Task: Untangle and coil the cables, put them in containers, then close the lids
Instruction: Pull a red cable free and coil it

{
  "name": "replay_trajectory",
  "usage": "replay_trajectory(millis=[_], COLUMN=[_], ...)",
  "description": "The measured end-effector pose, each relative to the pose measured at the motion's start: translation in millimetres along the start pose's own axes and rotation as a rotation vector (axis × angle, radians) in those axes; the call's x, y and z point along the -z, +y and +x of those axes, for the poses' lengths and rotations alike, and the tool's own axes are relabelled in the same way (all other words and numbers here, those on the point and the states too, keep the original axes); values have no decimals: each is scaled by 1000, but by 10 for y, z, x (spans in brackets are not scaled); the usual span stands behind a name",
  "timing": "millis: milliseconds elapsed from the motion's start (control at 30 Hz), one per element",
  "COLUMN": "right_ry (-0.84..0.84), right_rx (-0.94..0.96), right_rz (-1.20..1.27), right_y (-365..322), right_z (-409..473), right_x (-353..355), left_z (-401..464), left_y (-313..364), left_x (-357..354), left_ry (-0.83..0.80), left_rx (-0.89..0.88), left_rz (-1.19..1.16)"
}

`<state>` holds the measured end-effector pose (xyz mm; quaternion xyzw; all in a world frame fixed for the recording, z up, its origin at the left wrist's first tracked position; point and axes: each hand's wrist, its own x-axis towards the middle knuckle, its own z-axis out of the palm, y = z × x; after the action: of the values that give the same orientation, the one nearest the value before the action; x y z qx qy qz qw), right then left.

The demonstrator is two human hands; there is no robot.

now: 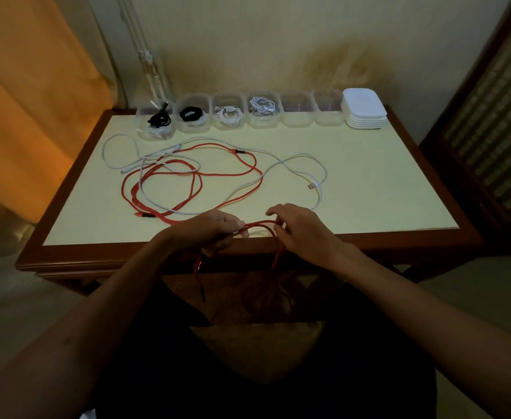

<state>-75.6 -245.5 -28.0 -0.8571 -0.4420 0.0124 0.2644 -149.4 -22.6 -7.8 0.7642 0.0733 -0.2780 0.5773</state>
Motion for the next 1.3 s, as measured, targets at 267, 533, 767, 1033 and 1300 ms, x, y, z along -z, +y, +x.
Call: replay_trajectory(millis=[267,533,767,1033,1300], right_ry=[27,310,442,305,226], right_rx=[-169,-467,-735,-737,-607], right_rz=[232,398,680,740,685], right_y=[20,127,-97,-348,-398], right_z=[-70,101,50,-231,-358], right_x=[104,84,-407,-945,-959], left_z=[-29,-103,-59,-18,13], left_y=[-155,-61,117,67,-32], left_x=[-130,-288,-578,-628,-503], left_ry=[-78,-149,140,341,398], left_rx=[81,-216,-388,-331,-352], left_rz=[227,-624,-945,-911,-969])
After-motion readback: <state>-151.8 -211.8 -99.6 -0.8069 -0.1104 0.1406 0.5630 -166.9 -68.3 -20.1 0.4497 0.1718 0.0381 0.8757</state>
